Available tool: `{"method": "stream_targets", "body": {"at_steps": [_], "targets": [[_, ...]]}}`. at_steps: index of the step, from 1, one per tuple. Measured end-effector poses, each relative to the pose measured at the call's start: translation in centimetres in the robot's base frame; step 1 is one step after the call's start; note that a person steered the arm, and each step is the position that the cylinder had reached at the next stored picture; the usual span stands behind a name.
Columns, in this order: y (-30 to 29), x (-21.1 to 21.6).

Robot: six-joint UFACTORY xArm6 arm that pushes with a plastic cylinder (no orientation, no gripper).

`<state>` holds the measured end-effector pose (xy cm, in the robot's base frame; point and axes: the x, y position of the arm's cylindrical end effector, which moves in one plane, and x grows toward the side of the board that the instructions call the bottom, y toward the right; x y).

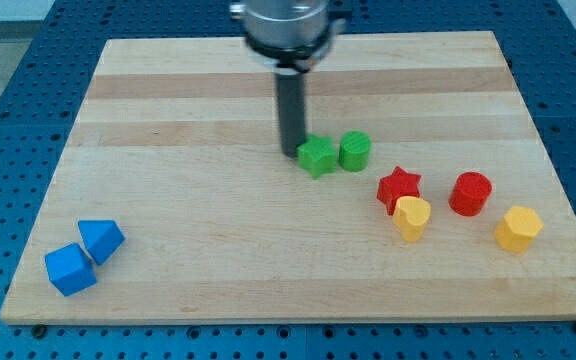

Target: Move the yellow hexagon to the yellow heart

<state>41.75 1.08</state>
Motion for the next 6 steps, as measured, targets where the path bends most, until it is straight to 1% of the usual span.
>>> {"method": "stream_targets", "body": {"at_steps": [1,2,3,4,5,6], "targets": [[-1.7,0.9],[-4.4,7.2],[-1.3,15.5],[6.5,19.9],[14.3,20.1],[24.9,19.0]]}}
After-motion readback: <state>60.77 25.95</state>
